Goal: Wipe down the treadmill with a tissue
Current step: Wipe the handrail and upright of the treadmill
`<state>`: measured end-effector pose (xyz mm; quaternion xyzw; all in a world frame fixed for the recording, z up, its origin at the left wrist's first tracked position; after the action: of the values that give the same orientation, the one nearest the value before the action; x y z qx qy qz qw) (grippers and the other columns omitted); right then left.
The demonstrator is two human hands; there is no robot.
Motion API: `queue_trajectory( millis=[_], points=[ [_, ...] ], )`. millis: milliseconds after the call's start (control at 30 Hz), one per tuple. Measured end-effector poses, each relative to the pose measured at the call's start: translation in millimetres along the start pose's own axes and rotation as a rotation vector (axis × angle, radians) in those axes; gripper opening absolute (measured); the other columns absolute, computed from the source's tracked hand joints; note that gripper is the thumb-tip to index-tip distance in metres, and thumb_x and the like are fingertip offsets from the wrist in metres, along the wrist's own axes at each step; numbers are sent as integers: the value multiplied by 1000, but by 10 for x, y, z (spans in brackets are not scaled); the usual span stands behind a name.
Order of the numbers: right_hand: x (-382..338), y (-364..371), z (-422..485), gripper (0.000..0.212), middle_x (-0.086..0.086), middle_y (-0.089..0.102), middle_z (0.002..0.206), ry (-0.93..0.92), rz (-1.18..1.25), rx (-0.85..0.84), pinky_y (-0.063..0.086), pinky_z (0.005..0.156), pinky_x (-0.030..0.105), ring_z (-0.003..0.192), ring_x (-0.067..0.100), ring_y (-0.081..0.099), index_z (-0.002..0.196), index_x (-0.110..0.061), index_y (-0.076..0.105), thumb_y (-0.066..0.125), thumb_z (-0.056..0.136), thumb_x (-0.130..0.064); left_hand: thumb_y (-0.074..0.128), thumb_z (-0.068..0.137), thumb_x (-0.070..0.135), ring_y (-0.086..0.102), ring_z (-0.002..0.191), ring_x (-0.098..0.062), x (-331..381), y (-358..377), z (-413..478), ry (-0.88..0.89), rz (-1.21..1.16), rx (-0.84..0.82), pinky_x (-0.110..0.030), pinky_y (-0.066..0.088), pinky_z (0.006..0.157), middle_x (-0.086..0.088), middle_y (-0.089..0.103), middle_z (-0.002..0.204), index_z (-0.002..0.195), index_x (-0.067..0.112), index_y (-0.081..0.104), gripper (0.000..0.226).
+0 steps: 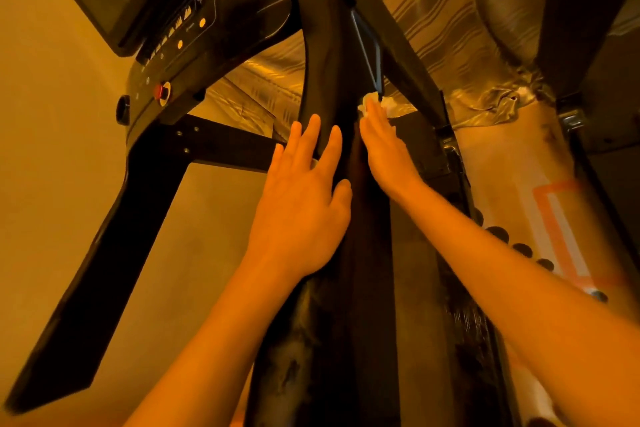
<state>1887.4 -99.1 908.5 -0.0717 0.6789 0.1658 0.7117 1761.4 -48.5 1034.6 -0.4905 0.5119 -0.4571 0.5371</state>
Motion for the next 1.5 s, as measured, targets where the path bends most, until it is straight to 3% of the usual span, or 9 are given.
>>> queue_trajectory(
  millis=[100,300,500,800,1067,1233,1333,1400,1500],
  points=[
    [8,55,-180,53,-7,-3,174,-44,41,3,-8,129,37,157,6,-9,165,-25,4,22,115,-32,41,109,33,-22,156,-12,-12,2,-7,-1,-20,1,-27,-19,118,5,-12,173,165,31,5,66],
    [89,303,-1728,53,-46,-12,159,-104,128,-64,-6,127,26,150,-15,-12,151,-55,-2,22,104,-48,38,109,37,-27,151,-3,-23,13,-11,-10,-81,-13,-24,-20,119,13,-16,171,164,36,5,64],
    [30,21,-258,54,-9,-3,173,34,54,-24,-6,127,30,152,-3,-10,165,-25,4,23,115,-30,42,109,33,-24,153,-5,-26,19,-4,-15,-70,-8,-24,-19,119,12,-13,172,163,35,6,65],
    [174,64,-460,52,-10,-4,173,6,23,-34,-7,129,38,156,3,-11,164,-29,1,19,115,-31,38,92,50,-16,151,3,6,-91,-140,-40,-165,53,-25,-15,119,12,4,173,162,32,27,73],
    [146,68,-482,53,-6,0,174,11,25,-25,-1,129,30,157,6,-6,165,-22,4,22,115,-28,28,91,60,-26,147,12,16,-230,-897,-75,-145,-56,-25,-12,125,33,-17,165,159,50,2,73],
    [68,141,-1022,50,-14,0,173,21,125,-18,2,126,23,156,0,-2,161,-38,5,24,114,-36,33,104,57,-37,143,11,36,-117,-1062,-62,-136,-99,-25,-18,122,34,-34,159,154,48,-21,74],
    [88,279,-1804,48,-40,-5,163,-8,161,-52,3,126,23,153,-11,-3,145,-63,3,23,103,-54,42,104,50,-40,141,9,53,-60,-1088,-47,-103,-36,-23,-20,118,34,-38,157,153,46,-24,83],
    [91,322,-2010,50,-51,-8,155,-11,146,-49,2,125,21,150,-16,-5,142,-68,-1,23,98,-60,45,104,48,-39,142,10,64,-36,-1086,-47,-124,-11,-21,-20,117,36,-36,156,152,48,-23,84],
    [93,233,-1525,45,-32,-8,166,5,121,-45,1,130,31,153,-9,-6,148,-59,2,21,108,-51,45,106,46,-35,144,10,52,-25,-1079,-36,-142,0,-22,-17,119,36,-32,159,153,48,-20,81]
  ],
)
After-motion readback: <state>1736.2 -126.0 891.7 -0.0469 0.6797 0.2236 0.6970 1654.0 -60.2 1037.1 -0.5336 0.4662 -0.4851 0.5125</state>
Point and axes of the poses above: each hand's wrist, its own z-axis towards the middle knuckle, its own y-axis out of the palm, x = y × z, the point moved 2 cm from there along z, towards the middle knuckle
